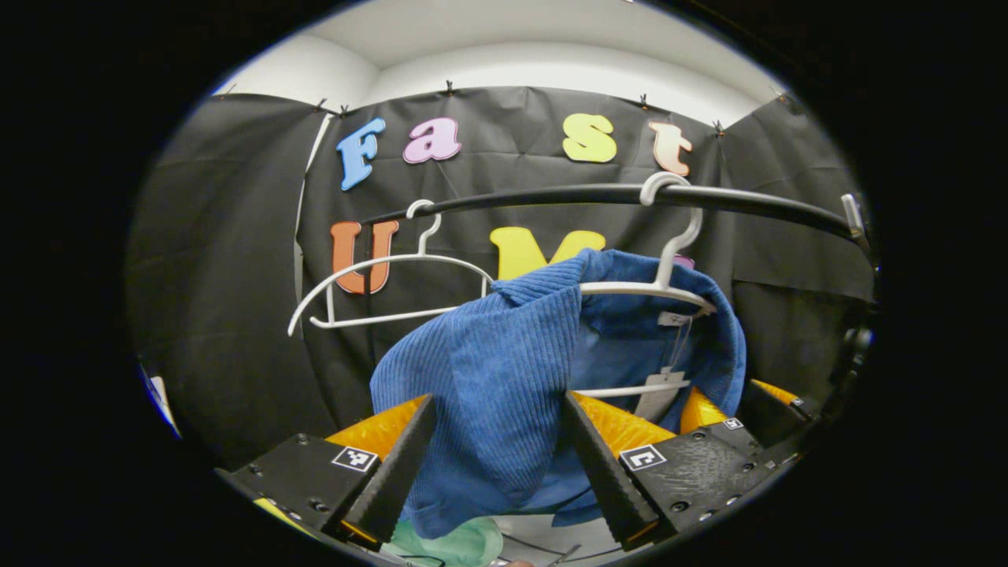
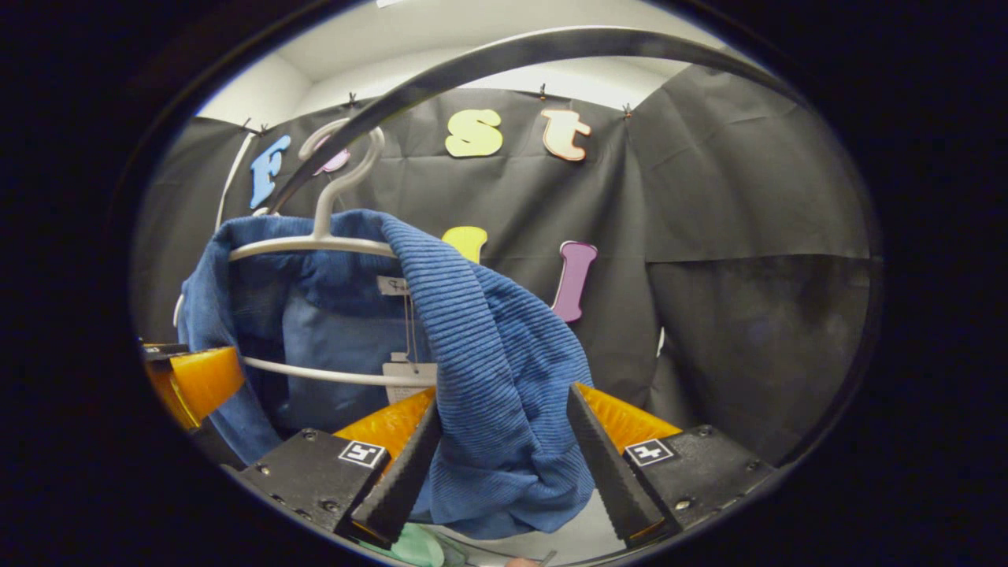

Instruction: Grasp the clothes on the hanger with both hands and then place them into the laundry hamper below.

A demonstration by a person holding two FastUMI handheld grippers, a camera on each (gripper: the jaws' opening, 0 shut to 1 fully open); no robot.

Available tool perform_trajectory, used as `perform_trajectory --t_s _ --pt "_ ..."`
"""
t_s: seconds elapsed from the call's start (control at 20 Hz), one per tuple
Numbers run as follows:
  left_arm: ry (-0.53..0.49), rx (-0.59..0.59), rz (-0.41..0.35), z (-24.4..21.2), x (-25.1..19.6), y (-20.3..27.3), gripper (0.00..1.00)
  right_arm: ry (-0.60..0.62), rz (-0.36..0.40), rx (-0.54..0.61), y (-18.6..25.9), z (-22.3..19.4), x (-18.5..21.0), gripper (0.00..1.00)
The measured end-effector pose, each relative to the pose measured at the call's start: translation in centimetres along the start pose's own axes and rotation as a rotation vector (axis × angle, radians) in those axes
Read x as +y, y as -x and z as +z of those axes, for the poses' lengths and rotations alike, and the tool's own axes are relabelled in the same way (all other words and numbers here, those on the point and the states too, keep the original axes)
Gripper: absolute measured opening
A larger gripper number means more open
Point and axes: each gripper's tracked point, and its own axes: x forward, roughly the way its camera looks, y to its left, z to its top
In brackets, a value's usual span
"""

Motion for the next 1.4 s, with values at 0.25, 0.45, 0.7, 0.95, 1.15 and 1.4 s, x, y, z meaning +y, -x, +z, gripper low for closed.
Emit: perform_trajectory --t_s 0.25,0.45,0.7,0.95,1.15,1.4 --pt "-0.009 -0.067 0.014 1.5 0.6 -1.5 0.98 -0.016 -0.051 -0.014 -1.6 0.6 0.1 0.78" --pt "-0.01 -0.036 0.034 1.6 2.8 -2.6 0.41 -0.004 -0.12 -0.011 -1.7 0.9 -1.8 0.49" --pt "-0.104 -0.007 -0.071 2.1 3.3 -1.9 0.28 0.004 -0.162 -0.02 -0.9 2.0 -3.5 0.17" --pt "-0.079 -0.002 -0.181 3.1 3.3 0.7 0.25 -0.006 -0.182 -0.02 -0.2 3.0 -4.2 0.12" --pt "-0.053 0.014 -0.226 4.1 3.2 1.4 0.04 -0.011 -0.181 -0.031 0.2 3.2 -4.6 0.11" --pt "-0.118 -0.007 -0.275 6.3 4.1 2.8 0.01 -0.011 -0.202 -0.042 0.4 3.7 -5.6 0.08"
